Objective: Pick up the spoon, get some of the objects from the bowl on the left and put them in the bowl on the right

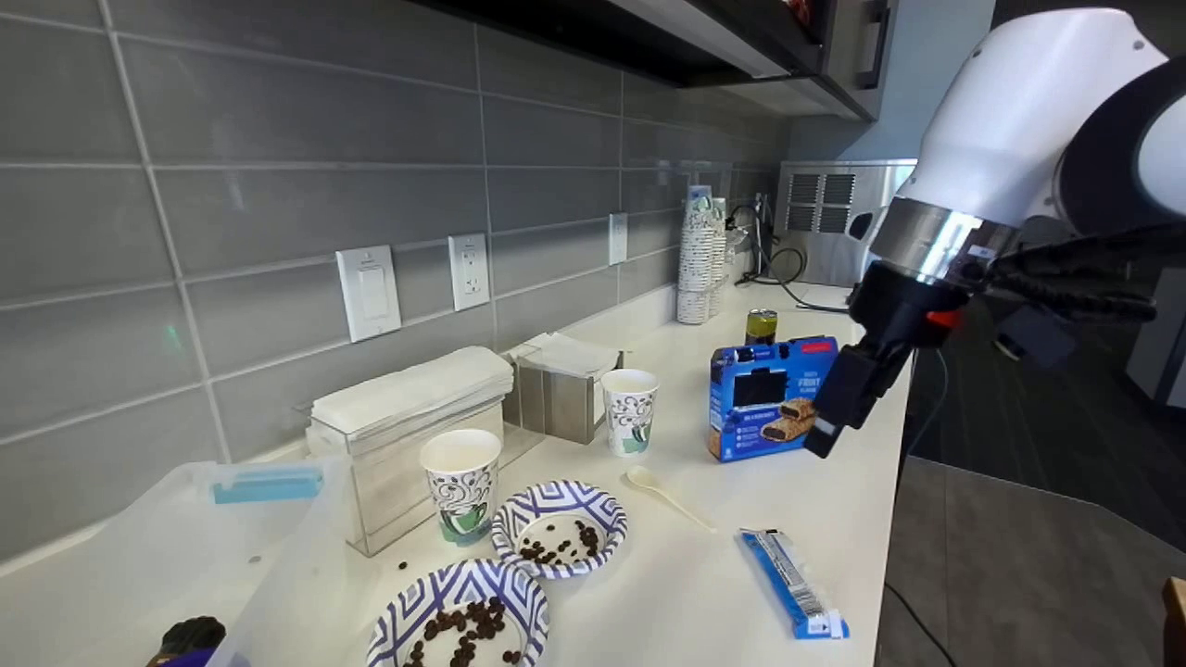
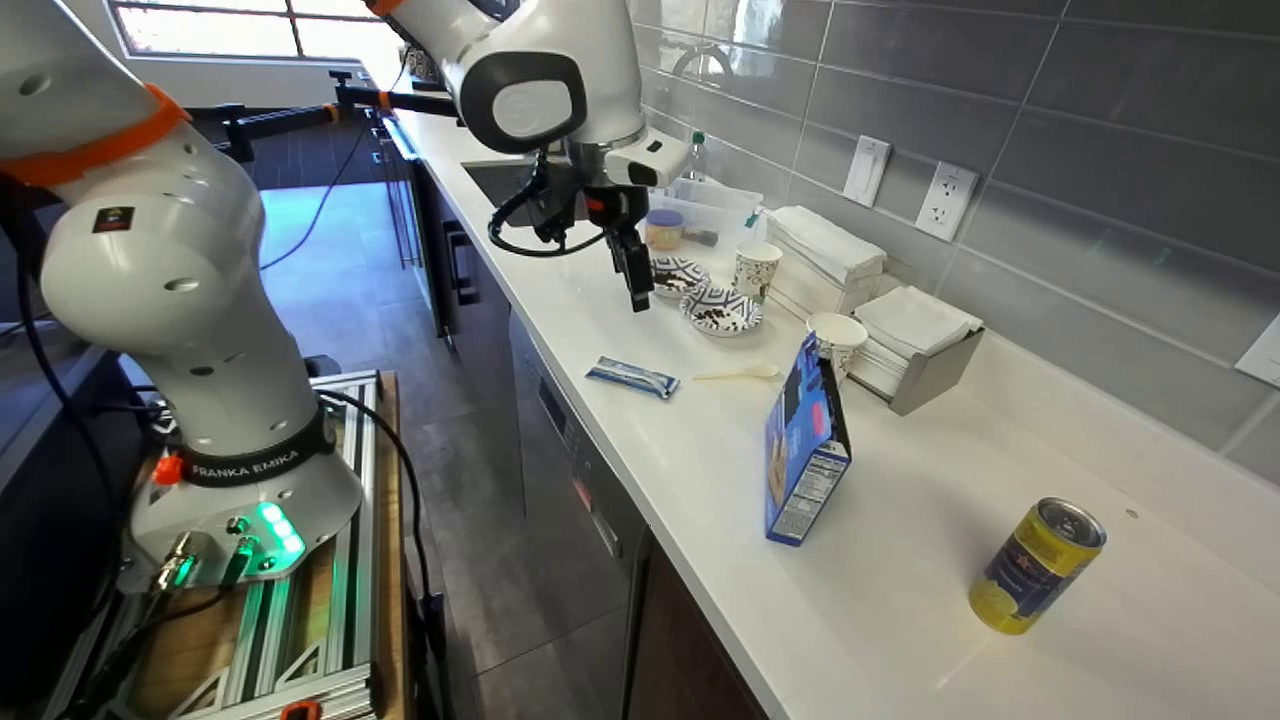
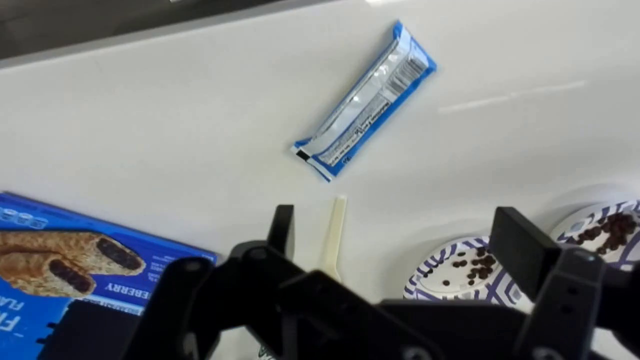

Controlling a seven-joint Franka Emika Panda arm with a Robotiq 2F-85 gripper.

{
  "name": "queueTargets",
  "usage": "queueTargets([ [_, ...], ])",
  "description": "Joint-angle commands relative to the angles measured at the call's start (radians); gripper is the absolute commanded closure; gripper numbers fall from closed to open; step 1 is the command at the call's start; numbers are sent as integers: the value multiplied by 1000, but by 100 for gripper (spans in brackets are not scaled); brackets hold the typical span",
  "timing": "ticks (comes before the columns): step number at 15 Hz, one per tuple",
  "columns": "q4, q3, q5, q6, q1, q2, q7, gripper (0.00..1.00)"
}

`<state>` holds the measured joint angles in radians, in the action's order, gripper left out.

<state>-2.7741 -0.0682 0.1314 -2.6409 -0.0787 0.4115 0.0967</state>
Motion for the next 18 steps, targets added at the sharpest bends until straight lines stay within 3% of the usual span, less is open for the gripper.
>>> queueTargets([
  [1, 0, -18, 45, -270, -28, -185, 50, 0],
  [4, -1, -23, 49, -482, -42, -335, 68, 0],
  [7, -2, -24, 135, -729, -103, -476, 42, 0],
  [10, -2, -82, 54, -970, -69, -618, 147, 0],
  [14, -2, -68, 60, -1244, -68, -775, 137, 0],
  [15, -2, -74, 69, -1145, -76, -702, 123, 0],
  [18, 10, -74, 70, -1169, -75, -732, 121, 0],
])
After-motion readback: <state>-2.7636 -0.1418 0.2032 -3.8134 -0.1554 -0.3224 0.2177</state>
